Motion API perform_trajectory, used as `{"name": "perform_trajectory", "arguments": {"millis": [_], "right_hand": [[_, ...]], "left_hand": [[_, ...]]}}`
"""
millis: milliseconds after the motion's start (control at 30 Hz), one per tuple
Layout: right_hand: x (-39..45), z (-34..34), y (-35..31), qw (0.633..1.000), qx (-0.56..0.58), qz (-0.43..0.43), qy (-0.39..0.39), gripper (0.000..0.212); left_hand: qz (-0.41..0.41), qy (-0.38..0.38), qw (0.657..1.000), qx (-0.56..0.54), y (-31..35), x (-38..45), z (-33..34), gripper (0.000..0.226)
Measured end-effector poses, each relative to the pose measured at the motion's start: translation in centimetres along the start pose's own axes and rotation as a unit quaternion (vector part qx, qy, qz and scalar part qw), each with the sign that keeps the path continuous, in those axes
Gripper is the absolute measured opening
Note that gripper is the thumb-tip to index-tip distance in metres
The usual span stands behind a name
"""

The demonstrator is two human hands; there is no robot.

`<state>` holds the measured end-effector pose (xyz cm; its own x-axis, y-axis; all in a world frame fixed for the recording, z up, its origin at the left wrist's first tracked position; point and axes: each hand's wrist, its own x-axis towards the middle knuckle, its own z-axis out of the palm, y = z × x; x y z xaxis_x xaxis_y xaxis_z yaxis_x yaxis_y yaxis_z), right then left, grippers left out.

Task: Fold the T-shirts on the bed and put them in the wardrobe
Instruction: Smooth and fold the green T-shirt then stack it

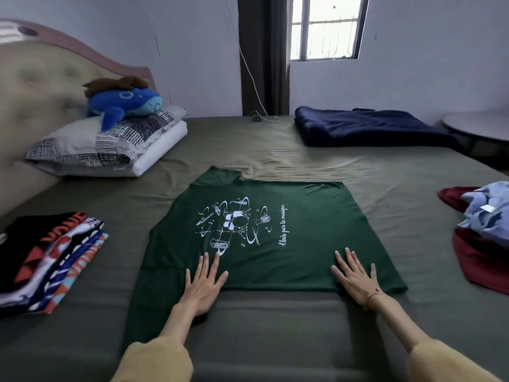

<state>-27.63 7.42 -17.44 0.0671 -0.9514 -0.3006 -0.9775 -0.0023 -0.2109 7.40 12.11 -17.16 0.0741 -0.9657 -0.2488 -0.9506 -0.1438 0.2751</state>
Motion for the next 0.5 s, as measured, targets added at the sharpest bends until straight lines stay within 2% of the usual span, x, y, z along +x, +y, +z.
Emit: {"name": "perform_trajectory", "arguments": {"millis": [333, 433, 500], "right_hand": [[-1.2, 0.3, 0.6, 0.999, 0.04, 0.025, -0.008, 0.055], [-1.3, -0.4, 0.7, 0.997, 0.08, 0.011, -0.015, 0.06], [-1.6, -0.6, 0.8, 0.996, 0.093, 0.003, -0.016, 0.074]], "left_hand": [[-0.006, -0.063, 0.998, 0.023, -0.6, -1.6, 0.0, 0.071], [-0.009, -0.032, 0.997, 0.077, 0.3, -1.6, -0.5, 0.074], [-0.004, 0.017, 0.988, 0.152, 1.4, -1.4, -0.7, 0.072]]}}
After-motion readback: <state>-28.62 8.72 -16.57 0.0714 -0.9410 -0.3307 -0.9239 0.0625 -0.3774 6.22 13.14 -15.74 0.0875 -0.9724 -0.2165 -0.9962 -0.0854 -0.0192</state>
